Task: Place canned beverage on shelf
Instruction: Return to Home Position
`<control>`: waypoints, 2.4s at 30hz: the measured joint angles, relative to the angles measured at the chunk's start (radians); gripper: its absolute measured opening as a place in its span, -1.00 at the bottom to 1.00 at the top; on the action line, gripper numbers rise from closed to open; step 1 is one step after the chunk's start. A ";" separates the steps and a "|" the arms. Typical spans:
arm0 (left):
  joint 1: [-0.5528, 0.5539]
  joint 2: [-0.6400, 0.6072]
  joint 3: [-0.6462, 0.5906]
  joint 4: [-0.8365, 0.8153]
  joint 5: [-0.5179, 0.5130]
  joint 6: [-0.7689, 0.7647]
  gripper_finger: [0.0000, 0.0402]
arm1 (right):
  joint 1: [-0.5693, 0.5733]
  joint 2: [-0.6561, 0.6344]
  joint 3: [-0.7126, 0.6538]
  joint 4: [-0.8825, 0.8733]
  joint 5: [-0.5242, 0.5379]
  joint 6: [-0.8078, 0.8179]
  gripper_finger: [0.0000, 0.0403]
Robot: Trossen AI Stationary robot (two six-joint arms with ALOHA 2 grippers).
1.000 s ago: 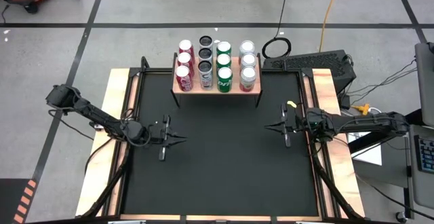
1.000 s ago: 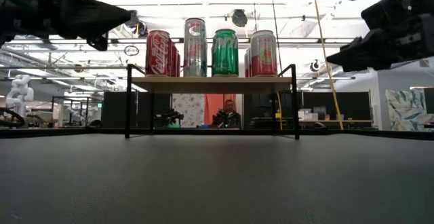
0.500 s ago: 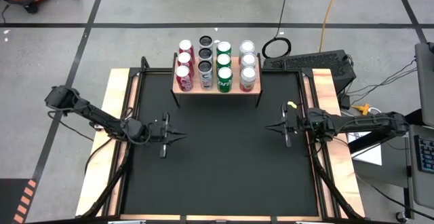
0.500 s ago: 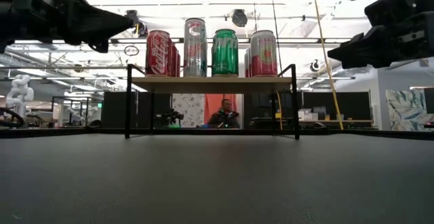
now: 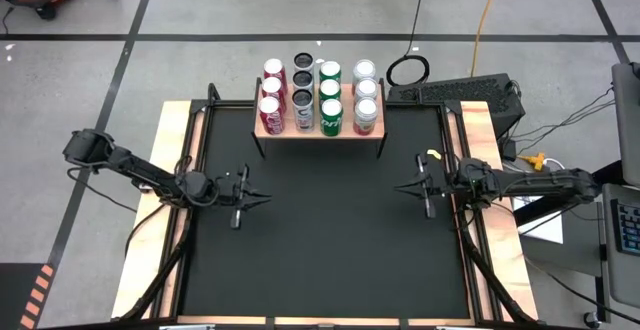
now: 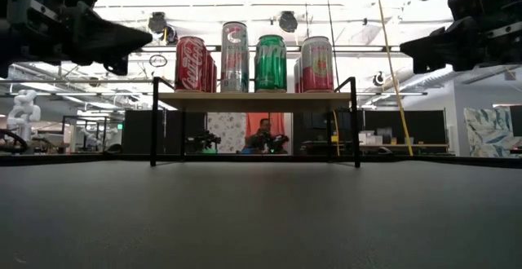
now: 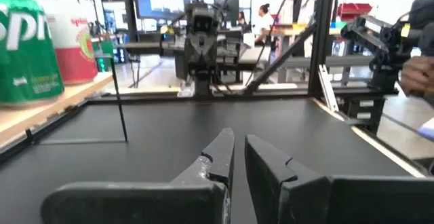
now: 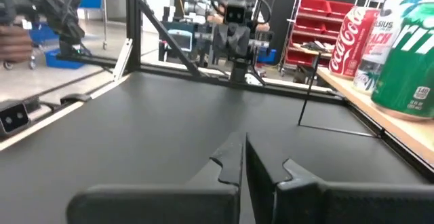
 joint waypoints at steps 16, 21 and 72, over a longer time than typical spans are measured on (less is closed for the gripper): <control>-0.001 -0.114 -0.001 -0.115 -0.055 0.026 -0.80 | 0.000 -0.188 -0.001 -0.130 0.054 0.063 -1.00; -0.001 -0.168 -0.001 -0.172 -0.064 0.026 -0.80 | 0.000 -0.222 -0.001 -0.163 0.057 0.090 -1.00; 0.021 -0.845 -0.002 -0.851 -0.092 0.009 -0.80 | 0.105 -0.279 -0.001 -0.213 0.109 0.059 -1.00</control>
